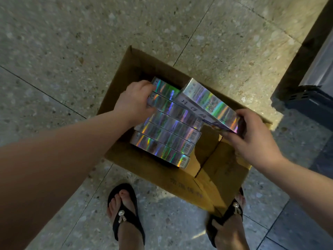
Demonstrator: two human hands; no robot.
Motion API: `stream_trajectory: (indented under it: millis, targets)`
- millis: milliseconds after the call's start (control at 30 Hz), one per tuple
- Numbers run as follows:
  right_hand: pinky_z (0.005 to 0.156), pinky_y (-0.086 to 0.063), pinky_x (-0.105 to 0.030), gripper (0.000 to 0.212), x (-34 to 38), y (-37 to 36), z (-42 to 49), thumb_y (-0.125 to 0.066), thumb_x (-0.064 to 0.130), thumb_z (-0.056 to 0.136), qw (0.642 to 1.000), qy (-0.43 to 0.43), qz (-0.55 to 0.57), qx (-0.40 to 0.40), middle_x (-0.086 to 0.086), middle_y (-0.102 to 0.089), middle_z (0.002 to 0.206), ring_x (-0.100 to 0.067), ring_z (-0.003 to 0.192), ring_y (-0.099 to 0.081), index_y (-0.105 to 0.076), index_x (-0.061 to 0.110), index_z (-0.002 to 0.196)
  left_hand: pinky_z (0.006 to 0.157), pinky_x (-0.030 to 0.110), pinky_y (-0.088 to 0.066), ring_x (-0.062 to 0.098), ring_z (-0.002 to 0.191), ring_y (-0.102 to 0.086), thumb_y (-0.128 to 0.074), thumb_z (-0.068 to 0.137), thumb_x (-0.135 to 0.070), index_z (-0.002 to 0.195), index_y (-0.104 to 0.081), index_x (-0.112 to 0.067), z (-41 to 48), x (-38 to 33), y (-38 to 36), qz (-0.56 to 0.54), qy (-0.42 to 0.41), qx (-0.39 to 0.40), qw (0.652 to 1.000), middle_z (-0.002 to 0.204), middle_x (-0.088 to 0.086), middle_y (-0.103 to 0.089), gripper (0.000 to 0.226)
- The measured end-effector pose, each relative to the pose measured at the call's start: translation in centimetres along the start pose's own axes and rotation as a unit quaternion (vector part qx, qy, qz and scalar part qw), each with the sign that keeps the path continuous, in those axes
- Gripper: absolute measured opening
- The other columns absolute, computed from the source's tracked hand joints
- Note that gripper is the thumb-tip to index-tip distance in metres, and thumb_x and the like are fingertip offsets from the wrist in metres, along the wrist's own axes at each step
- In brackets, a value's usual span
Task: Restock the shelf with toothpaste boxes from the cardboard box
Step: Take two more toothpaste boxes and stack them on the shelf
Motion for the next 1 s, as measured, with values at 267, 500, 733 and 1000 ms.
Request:
stream_trajectory:
  millis: [267, 500, 733, 1000]
  targets:
    - [0.075, -0.033, -0.028, 0.046, -2.9, 0.6, -3.1, -0.071, 0.016, 0.076, 0.998, -0.022, 0.045, -0.027, 0.002, -0.051, 0.103, -0.013, 0.094, -0.046, -0.049, 0.018, 0.116, 0.108, 0.045, -0.031, 0.032, 0.134, -0.03, -0.072, 0.072, -0.029, 0.139, -0.032, -0.023, 6.0, 0.0, -1.9, 0.073, -0.023, 0.041, 0.996, 0.15, 0.007, -0.025, 0.078]
    - [0.076, -0.035, -0.03, 0.046, -3.5, -0.2, -2.9, -0.071, 0.018, 0.076, 0.998, -0.032, 0.052, -0.033, 0.002, -0.052, 0.103, -0.016, 0.094, -0.048, -0.048, 0.019, 0.116, 0.103, 0.04, -0.036, 0.032, 0.128, -0.038, -0.076, 0.069, -0.031, 0.133, -0.043, -0.025, 7.0, 1.2, -2.1, 0.048, -0.025, 0.082, 0.995, 0.144, 0.008, -0.033, 0.072]
    - [0.081, -0.044, -0.036, 0.046, -1.6, 0.8, -2.8, -0.07, 0.022, 0.077, 0.996, -0.024, 0.076, -0.036, 0.0, -0.056, 0.109, -0.019, 0.1, -0.052, -0.046, 0.022, 0.117, 0.094, 0.044, -0.039, 0.033, 0.119, -0.042, -0.071, 0.073, -0.028, 0.121, -0.05, -0.021, 4.9, 0.0, -0.3, 0.03, -0.051, 0.04, 0.997, 0.128, 0.009, -0.046, 0.053]
    - [0.079, -0.036, -0.031, 0.045, 4.0, 7.7, -6.6, -0.07, 0.02, 0.077, 0.997, 0.016, 0.056, -0.058, 0.008, -0.048, 0.101, -0.019, 0.099, -0.047, -0.048, 0.021, 0.117, 0.088, 0.047, -0.048, 0.026, 0.101, -0.056, -0.062, 0.061, -0.046, 0.107, -0.059, -0.016, -3.1, -1.0, 6.5, -0.072, -0.079, -0.001, 0.994, 0.107, 0.007, -0.059, 0.055]
Point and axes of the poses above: each hand's wrist, its own z-axis towards the middle knuckle, its own y-axis out of the back of the hand, x = y × z, the point moved 3 cm from there along z, towards the middle knuckle
